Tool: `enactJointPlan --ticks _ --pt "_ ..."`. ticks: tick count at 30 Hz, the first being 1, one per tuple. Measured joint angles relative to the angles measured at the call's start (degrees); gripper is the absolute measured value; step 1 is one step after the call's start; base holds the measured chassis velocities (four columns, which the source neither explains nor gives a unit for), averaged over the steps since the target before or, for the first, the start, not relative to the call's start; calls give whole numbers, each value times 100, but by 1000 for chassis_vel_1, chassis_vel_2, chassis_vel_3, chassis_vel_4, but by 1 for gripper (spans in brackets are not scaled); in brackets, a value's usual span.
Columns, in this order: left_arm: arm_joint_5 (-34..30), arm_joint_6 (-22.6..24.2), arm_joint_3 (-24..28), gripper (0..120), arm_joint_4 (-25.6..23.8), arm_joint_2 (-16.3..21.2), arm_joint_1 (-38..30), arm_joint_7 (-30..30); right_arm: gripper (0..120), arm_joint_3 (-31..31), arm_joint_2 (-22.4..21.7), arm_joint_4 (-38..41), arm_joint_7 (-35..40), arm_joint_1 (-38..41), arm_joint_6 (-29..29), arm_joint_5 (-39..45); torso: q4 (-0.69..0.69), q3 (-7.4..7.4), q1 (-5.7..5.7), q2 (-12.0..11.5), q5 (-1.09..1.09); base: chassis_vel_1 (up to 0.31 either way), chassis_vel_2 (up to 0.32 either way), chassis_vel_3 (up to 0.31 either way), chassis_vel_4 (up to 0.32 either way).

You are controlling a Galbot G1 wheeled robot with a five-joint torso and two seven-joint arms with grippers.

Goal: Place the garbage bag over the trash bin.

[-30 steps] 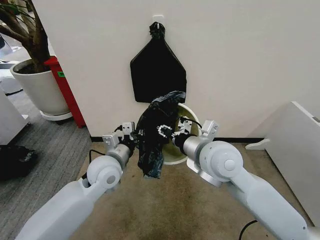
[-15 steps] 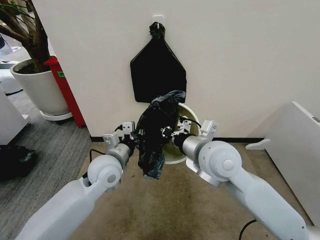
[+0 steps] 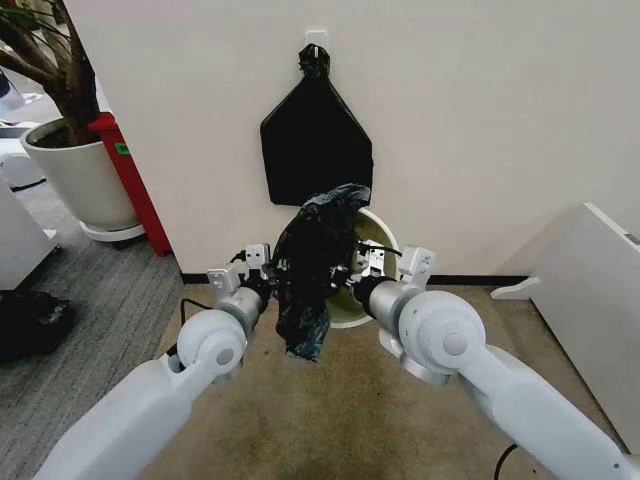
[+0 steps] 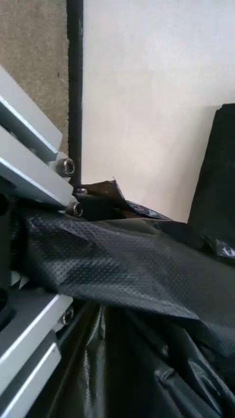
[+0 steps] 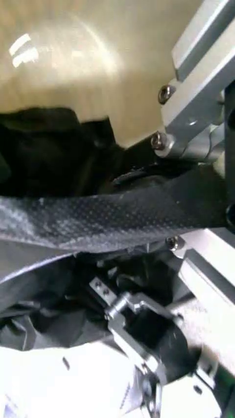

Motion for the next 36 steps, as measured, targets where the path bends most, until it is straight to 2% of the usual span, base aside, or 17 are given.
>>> enactJointPlan --ticks 7,10,14,18,30,36 --pt "94 1 15 0 44 -11 -23 10 0 -25 -34 -14 250 90 -188 -60 0 0 0 0 0 0 0 0 0" --pt "114 15 16 0 54 -20 -24 9 0 -94 -78 -2 204 105 -293 -291 0 0 0 0 0 0 0 0 0" --pt "126 67 21 0 84 -65 -24 12 0 -268 -225 63 -115 125 -527 -1037 0 0 0 0 0 0 0 0 0" --pt "129 73 21 0 115 -85 -25 5 0 -259 -290 126 -63 155 -588 -1113 1 0 0 0 1 0 0 0 0" --pt "99 85 64 0 305 -233 -128 -76 0 149 -759 442 -19 -91 -563 -1486 0 0 0 0 1 0 0 0 0" --pt "58 128 96 0 421 -308 -189 -112 0 743 -992 683 -86 -422 -488 -1371 -1 0 0 0 1 0 0 0 0"
